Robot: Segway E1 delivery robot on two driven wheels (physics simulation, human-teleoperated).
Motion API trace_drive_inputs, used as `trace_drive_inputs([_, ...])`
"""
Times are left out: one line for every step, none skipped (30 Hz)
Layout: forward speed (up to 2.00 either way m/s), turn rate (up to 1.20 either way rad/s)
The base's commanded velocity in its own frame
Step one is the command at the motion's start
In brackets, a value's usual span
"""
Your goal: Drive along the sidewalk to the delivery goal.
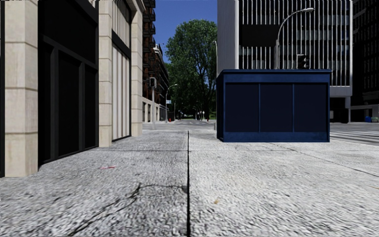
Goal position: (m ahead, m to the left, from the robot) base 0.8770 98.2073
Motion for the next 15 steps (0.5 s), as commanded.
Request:
trace_drive_inputs([2.0, 0.0])
trace_drive_inputs([2.0, 0.0])
trace_drive_inputs([2.0, 0.0])
trace_drive_inputs([2.0, 0.0])
trace_drive_inputs([2.0, 0.0])
trace_drive_inputs([2.0, 0.0])
trace_drive_inputs([2.0, 0.0])
trace_drive_inputs([2.0, 0.0])
trace_drive_inputs([2.0, 0.0])
trace_drive_inputs([2.0, 0.0])
trace_drive_inputs([2.0, 0.0])
trace_drive_inputs([2.0, 0.0])
trace_drive_inputs([2.0, 0.0])
trace_drive_inputs([2.0, 0.0])
trace_drive_inputs([2.0, 0.0])
